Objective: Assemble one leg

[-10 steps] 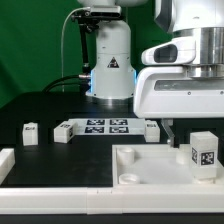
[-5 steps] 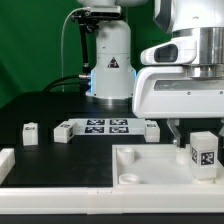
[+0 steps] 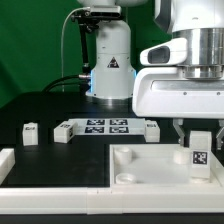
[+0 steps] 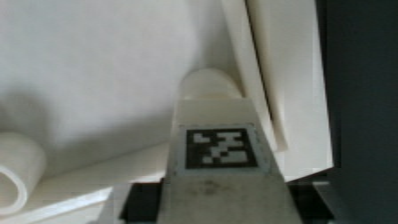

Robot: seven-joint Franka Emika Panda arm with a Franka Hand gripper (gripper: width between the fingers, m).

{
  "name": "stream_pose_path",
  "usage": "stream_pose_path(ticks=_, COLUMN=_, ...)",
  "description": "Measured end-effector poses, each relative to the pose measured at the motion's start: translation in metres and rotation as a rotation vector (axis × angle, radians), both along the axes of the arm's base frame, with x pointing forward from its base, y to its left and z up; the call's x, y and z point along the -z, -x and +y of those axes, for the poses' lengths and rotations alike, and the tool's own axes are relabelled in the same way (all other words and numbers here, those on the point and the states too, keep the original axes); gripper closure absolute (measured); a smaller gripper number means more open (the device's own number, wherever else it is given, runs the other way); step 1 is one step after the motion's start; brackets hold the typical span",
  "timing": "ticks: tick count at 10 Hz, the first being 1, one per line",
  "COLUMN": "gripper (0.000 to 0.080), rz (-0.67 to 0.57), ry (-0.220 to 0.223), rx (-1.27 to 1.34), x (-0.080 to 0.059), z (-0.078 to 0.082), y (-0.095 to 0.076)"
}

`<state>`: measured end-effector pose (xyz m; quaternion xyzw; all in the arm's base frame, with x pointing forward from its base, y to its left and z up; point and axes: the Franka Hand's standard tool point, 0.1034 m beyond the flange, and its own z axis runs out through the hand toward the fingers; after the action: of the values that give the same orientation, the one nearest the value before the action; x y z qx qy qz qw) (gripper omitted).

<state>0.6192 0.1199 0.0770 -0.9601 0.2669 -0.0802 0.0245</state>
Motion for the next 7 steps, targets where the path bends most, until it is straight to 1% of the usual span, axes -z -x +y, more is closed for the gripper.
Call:
stream_pose_path(ticks=3, gripper=0.0509, rz=-0.005, ry=-0.056, rx=0.439, x=0.0009, z=-0.0007, y=0.0003)
stream_pose_path(ticks=6, gripper=0.0509, rz=-0.005, ry=-0.116, rx=0.805, x=0.001, z=0.0008, y=0.001)
stream_pose_path(ticks=7, gripper=0.0509, rz=-0.008, ry=-0.129, rx=0.89, x=0.001, z=0.0011, y=0.0011)
